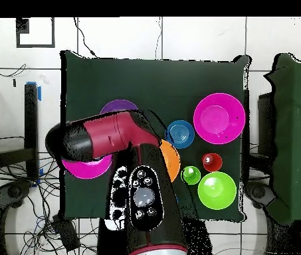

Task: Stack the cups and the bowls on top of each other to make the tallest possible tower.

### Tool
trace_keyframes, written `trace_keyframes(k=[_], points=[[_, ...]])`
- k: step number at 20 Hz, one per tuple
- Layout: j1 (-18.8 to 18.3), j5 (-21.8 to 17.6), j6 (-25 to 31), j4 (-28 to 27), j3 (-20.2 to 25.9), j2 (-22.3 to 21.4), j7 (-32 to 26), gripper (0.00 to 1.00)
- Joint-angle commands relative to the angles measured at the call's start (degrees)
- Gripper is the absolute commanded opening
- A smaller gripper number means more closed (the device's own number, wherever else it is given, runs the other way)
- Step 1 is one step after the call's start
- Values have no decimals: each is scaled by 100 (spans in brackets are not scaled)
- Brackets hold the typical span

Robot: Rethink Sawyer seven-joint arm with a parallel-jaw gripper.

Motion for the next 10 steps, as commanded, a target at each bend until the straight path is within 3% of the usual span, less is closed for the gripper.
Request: trace_keyframes(k=[1,10], points=[[-335,-635,-23,444,638,264,-1631,100],[-732,-1083,-236,522,956,318,-1812,100]])
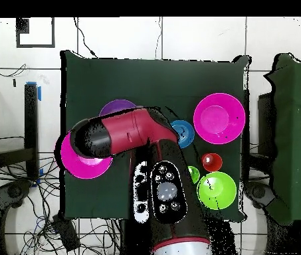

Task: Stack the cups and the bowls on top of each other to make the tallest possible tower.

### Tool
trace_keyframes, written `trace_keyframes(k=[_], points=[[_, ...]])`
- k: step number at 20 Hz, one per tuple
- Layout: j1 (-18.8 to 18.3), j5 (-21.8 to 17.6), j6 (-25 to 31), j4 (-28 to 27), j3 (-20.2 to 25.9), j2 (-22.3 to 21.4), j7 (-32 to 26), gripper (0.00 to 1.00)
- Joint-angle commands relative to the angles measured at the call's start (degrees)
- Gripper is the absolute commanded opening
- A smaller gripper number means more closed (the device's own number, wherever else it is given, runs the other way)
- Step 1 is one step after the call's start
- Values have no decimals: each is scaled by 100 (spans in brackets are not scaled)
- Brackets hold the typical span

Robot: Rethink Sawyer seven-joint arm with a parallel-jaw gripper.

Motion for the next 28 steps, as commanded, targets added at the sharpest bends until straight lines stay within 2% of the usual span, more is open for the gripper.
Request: trace_keyframes(k=[1,14,28], points=[[-205,-664,-303,513,639,324,-1728,100],[-678,-1320,-661,601,1045,660,-1649,100],[-631,-1790,-1086,531,1068,1057,-966,100]])
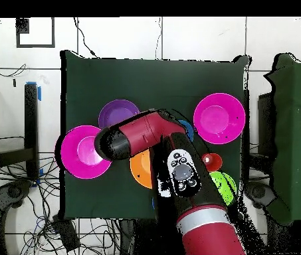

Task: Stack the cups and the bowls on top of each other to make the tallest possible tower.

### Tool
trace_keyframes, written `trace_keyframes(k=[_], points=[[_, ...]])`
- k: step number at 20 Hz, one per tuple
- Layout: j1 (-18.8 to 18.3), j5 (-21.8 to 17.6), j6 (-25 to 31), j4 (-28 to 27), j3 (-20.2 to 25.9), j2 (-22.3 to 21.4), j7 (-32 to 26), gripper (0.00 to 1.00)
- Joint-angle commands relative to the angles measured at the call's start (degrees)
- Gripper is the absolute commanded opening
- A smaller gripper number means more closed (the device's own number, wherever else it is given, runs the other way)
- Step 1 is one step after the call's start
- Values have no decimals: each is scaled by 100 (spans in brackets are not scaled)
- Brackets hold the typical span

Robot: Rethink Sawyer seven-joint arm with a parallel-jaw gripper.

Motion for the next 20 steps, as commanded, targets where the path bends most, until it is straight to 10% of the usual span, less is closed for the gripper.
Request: trace_keyframes(k=[1,20], points=[[35,-528,-480,339,387,491,-929,100],[-123,-510,-449,344,498,611,-1088,100]])
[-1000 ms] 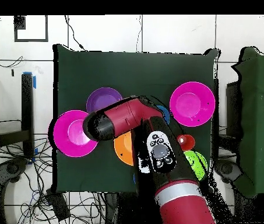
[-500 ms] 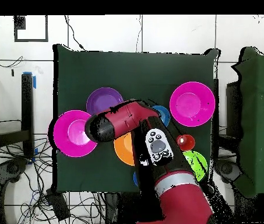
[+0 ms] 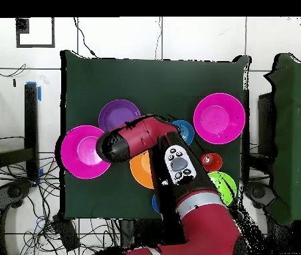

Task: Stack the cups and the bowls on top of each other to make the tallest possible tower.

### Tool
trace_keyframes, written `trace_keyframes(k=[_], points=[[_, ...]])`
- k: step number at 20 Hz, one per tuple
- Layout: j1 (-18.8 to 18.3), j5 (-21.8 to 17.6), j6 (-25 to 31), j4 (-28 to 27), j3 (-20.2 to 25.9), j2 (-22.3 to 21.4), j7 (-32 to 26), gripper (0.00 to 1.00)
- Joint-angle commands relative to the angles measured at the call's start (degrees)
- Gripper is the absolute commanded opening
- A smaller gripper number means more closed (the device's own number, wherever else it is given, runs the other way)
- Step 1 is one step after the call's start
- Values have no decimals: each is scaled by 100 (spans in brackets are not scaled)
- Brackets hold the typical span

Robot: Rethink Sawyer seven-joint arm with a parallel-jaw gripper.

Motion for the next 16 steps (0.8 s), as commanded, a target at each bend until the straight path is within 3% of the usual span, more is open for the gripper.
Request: trace_keyframes(k=[1,9,16], points=[[-94,-453,-196,301,374,117,-1088,100],[-120,-520,-404,263,417,314,-975,100],[-41,-687,-1006,-4,250,763,-575,100]])
